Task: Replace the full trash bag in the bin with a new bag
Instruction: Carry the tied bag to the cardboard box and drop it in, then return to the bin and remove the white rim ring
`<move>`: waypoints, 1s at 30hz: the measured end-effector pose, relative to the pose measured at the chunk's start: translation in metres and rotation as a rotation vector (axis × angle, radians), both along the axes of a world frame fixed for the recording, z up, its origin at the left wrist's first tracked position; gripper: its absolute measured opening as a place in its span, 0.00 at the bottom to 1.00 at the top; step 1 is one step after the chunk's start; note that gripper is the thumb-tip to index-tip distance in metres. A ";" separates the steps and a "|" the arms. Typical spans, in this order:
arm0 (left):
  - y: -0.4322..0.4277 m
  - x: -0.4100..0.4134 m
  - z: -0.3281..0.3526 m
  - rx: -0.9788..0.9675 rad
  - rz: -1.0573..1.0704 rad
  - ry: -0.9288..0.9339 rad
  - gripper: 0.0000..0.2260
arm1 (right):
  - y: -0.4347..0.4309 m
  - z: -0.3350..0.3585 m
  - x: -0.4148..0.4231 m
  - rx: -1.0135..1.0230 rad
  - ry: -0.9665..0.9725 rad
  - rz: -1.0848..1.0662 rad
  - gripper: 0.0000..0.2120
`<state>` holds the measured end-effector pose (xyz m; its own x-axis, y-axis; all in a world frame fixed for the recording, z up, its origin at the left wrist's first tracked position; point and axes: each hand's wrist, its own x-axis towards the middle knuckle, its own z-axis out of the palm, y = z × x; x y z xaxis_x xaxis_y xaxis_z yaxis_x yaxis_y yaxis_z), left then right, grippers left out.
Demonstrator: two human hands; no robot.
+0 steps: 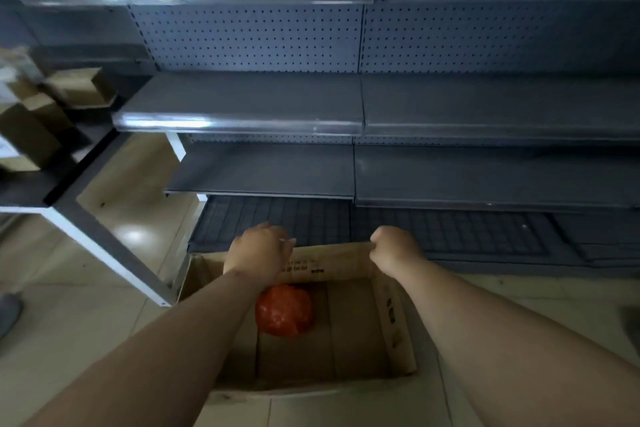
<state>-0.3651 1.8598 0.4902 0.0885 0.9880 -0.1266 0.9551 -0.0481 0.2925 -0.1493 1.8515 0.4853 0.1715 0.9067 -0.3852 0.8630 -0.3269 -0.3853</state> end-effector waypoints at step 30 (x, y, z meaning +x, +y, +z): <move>-0.276 0.535 0.185 0.371 -1.298 -0.240 0.14 | -0.458 0.191 0.375 0.249 -0.306 -1.148 0.16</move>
<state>0.1698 1.5836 0.6752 0.9497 0.1519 0.2740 0.0928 -0.9717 0.2170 0.2254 1.3939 0.6763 0.9772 0.2110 -0.0251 0.1862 -0.9071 -0.3774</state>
